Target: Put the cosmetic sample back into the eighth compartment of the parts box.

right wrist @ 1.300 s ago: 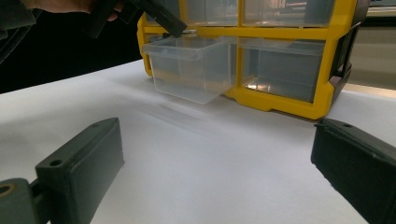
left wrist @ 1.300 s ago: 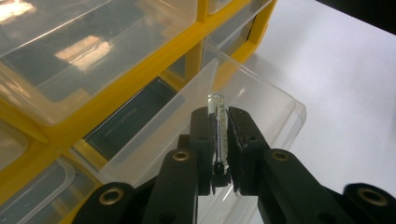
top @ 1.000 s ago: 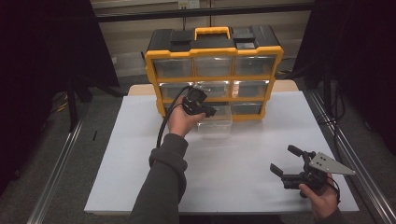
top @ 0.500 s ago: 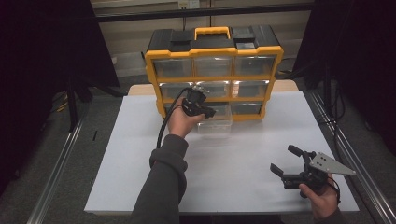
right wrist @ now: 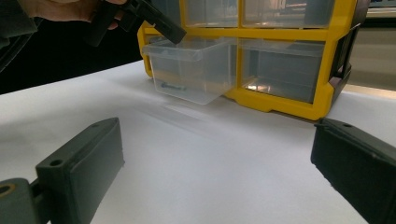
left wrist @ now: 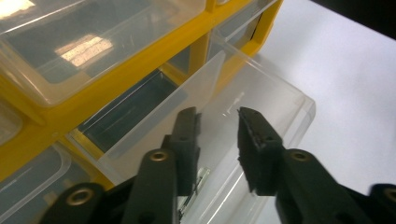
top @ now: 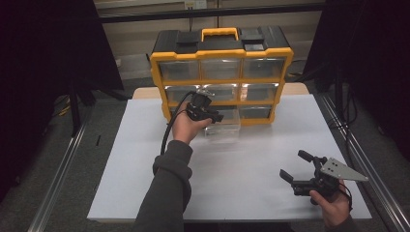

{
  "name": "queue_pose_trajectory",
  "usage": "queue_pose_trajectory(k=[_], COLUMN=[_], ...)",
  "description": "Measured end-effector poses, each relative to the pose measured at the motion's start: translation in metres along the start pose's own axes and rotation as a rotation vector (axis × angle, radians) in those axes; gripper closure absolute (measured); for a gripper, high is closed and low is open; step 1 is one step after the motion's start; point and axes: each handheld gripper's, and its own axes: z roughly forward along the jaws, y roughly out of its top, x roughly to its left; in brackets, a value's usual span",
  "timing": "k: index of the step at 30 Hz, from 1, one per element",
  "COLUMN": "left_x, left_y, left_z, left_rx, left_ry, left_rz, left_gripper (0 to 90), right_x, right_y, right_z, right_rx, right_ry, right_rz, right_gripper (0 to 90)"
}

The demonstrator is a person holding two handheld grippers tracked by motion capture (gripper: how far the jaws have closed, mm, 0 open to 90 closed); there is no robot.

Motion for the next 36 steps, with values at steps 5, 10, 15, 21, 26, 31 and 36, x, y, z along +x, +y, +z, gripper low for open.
queue_pose_trajectory(k=[5,10,15,21,26,31,36], left_x=[-0.002,-0.004,-0.004,-0.006,-0.006,-0.008,-0.009], left_y=[-0.003,-0.007,-0.013,-0.026,-0.042,-0.060,-0.087], left_z=[-0.006,-0.014,-0.024,-0.038,-0.052,-0.065,-0.079], left_rx=[-0.044,-0.064,-0.117,-0.194,-0.264,-0.319,-0.368], left_ry=[-0.020,-0.015,-0.019,-0.027,-0.023,-0.010,0.001], left_rz=[-0.025,-0.036,-0.055,-0.092,-0.106,-0.115,-0.124], left_gripper=[58.7,50.5,41.9,30.0,22.5,18.4,13.5], right_x=[0.000,0.000,0.000,0.001,0.000,0.000,0.000], right_y=[0.000,0.000,0.000,0.000,-0.001,-0.001,-0.001], right_z=[0.000,0.000,0.000,-0.001,-0.002,-0.002,-0.002], right_rx=[-0.001,0.005,0.002,0.005,-0.001,0.006,0.002], right_ry=[0.001,0.001,-0.005,-0.001,-0.012,-0.010,-0.012], right_rz=[-0.003,-0.009,0.000,0.000,-0.004,-0.005,-0.007], right_gripper=[1.6,1.6,1.7,1.7,1.7,1.7,1.7])
